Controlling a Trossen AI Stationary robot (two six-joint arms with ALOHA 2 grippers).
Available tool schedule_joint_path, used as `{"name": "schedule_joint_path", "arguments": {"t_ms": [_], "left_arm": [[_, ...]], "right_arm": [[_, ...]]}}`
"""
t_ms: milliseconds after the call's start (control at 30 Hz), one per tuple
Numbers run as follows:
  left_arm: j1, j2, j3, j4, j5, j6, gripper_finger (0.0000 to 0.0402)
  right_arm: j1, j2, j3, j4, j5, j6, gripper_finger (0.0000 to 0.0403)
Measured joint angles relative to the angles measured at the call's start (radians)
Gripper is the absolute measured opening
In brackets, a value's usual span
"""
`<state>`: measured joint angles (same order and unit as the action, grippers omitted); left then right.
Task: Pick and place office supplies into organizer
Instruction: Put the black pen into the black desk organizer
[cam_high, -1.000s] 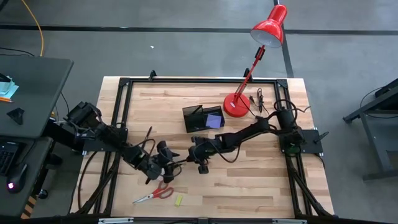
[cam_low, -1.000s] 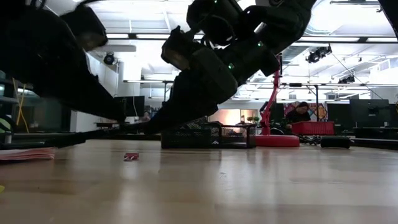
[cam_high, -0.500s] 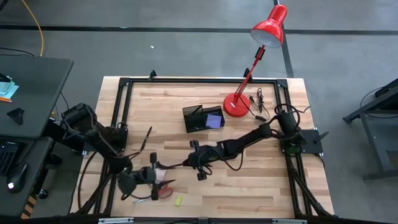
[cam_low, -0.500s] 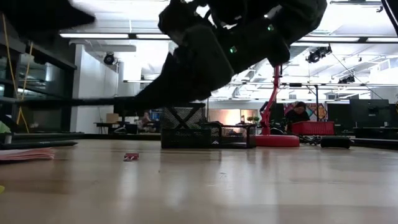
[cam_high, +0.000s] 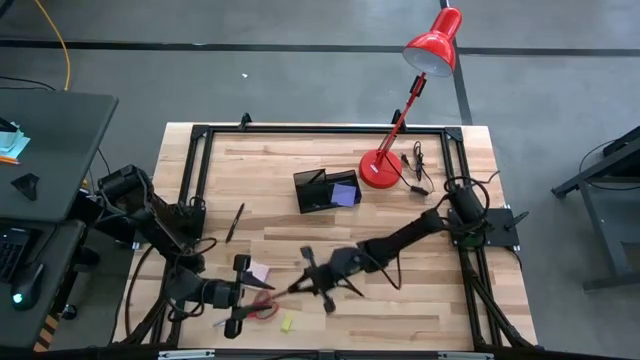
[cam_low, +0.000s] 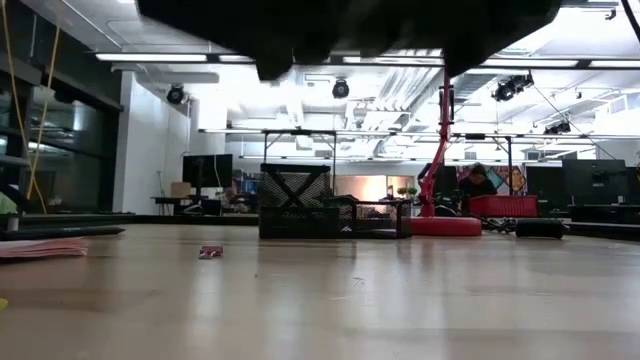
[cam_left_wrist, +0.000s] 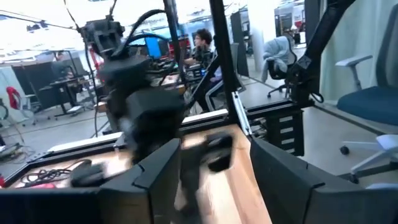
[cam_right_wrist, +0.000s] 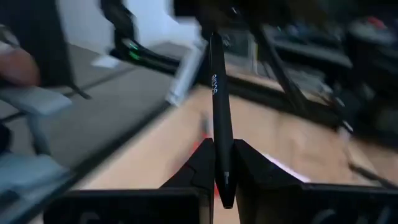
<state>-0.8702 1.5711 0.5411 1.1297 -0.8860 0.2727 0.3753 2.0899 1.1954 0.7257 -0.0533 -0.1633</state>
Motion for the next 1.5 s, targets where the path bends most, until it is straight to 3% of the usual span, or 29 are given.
{"name": "schedule_joint_path", "arguments": {"t_ms": [167,333,400,500,667,767,933,1067,1500], "left_arm": [[-0.018,0.0,-0.001,0.023,0.052,0.043,0.0182],[-0.037,0.0,-0.015,0.137,0.225,0.164,0.0182],[-0.035,0.0,-0.039,0.195,0.247,0.177,0.0181],[-0.033,0.001,-0.088,0.261,0.202,0.181,0.0182],[-0.029,0.0,-0.148,0.399,0.148,0.226,0.0182],[0.028,0.0,-0.157,0.422,0.158,0.232,0.0183],[0.17,0.001,-0.156,0.364,0.326,0.098,0.0183],[0.237,0.001,-0.156,0.332,0.359,0.022,0.0184],[0.256,0.002,-0.105,0.324,0.425,0.013,0.0184]], "right_arm": [[0.059,0.0,0.0,0.072,0.063,-0.074,0.0014],[0.087,0.0,0.0,0.133,0.07,-0.154,0.0013],[0.096,0.0,-0.032,0.187,0.069,-0.16,0.0013],[0.106,0.001,-0.154,0.418,0.056,-0.152,0.0012],[0.116,0.0,-0.387,0.849,0.141,-0.169,0.0012],[0.103,-0.019,-0.415,0.83,0.2,-0.152,0.0016],[0.072,-0.022,-0.375,0.823,0.178,-0.157,0.0021],[0.055,-0.022,-0.355,0.814,0.177,-0.157,0.0019],[0.023,-0.022,-0.35,0.804,0.177,-0.104,0.0018]]}}
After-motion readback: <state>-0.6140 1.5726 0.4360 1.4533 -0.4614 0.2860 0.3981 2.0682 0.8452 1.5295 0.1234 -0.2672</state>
